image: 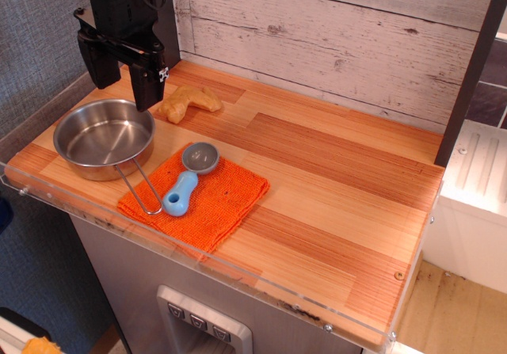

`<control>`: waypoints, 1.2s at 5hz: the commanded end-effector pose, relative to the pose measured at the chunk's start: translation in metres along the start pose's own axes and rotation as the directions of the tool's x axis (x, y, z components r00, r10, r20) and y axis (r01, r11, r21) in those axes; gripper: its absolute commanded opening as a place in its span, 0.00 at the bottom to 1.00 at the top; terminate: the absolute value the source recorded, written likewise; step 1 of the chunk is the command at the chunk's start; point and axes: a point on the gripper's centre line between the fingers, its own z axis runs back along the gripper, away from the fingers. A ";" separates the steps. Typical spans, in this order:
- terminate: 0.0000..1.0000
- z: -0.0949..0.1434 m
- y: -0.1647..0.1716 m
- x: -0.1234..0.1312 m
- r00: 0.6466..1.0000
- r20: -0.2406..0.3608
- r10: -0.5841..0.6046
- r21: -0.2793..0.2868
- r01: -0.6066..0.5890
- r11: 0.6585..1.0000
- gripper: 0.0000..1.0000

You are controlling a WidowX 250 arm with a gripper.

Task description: Put the spoon above the napkin on its upper right hand corner.

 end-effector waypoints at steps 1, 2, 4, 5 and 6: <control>0.00 0.000 0.000 0.000 1.000 0.000 0.000 0.000 0.000 1.000 1.00; 0.00 0.000 -0.013 -0.004 0.999 0.046 -0.021 -0.048 0.023 0.999 1.00; 0.00 -0.011 -0.063 -0.027 0.987 0.098 -0.128 -0.046 0.133 0.990 1.00; 0.00 -0.022 -0.073 -0.028 0.986 0.079 -0.148 -0.025 0.151 0.988 1.00; 0.00 -0.032 -0.076 -0.023 0.987 0.071 -0.143 -0.006 0.144 0.990 1.00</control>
